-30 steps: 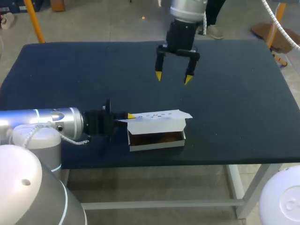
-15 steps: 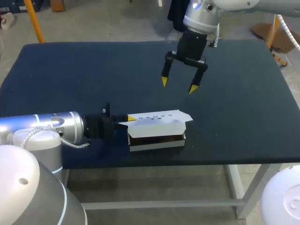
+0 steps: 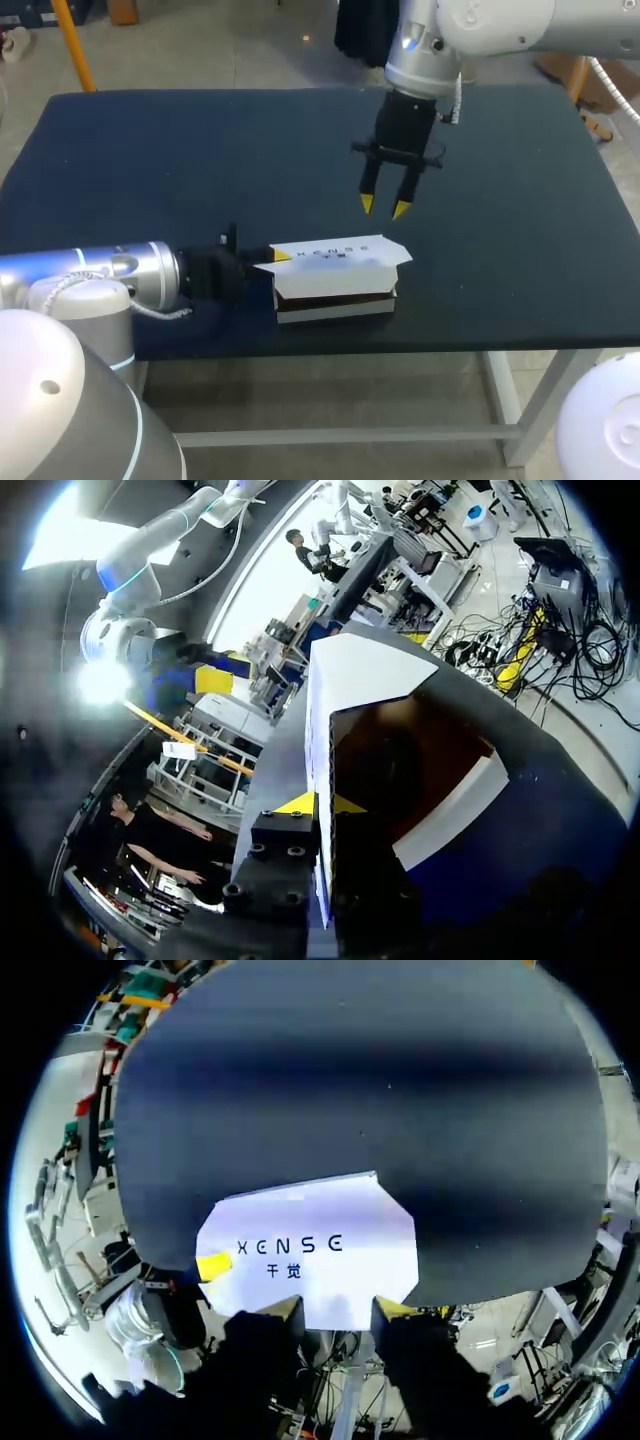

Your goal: Assemble the packaging by folding the flat box into shape, placing the metal phone stand inside, and closing the box properly

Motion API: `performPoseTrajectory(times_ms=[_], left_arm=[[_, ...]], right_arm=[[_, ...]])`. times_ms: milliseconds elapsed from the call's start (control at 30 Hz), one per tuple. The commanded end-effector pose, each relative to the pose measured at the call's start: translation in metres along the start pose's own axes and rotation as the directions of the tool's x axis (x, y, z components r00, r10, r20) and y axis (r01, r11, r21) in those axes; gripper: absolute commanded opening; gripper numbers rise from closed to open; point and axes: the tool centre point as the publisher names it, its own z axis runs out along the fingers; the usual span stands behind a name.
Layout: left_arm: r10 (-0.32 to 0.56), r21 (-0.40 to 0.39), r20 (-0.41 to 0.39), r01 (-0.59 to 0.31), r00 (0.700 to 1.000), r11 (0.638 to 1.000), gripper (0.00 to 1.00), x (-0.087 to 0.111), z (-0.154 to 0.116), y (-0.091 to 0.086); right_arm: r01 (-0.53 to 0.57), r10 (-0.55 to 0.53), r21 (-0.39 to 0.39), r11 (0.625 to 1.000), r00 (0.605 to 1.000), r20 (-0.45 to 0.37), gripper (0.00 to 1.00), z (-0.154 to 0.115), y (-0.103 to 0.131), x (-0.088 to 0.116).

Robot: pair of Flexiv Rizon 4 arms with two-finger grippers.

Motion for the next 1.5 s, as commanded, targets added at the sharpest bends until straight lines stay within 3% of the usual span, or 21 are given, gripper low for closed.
performPoseTrajectory(times_ms=[33, 233, 833, 1500], left_arm=[[0.005, 0.003, 0.006, -0.005, 1.000, 1.000, 0.00, 0.009, 0.004, 0.001], [0.019, 0.004, 0.005, -0.019, 1.000, 1.000, 0.00, 0.013, 0.006, 0.003], [0.013, 0.024, 0.014, -0.014, 1.000, 1.000, 0.00, 0.016, 0.007, 0.004], [0.005, 0.045, 0.025, -0.006, 1.000, 0.999, 0.00, 0.021, 0.008, 0.004]], right_arm=[[0.013, -0.013, -0.002, 1.000, 1.000, -0.016, 0.44, 0.017, 0.000, -0.008], [0.031, -0.031, 0.015, 0.999, 0.999, -0.032, 0.38, 0.032, 0.003, -0.018], [0.195, -0.195, 0.000, 0.981, 0.980, -0.042, 0.39, 0.063, -0.011, -0.030], [0.231, -0.230, 0.005, 0.973, 0.972, -0.055, 0.38, 0.080, -0.017, -0.045]])
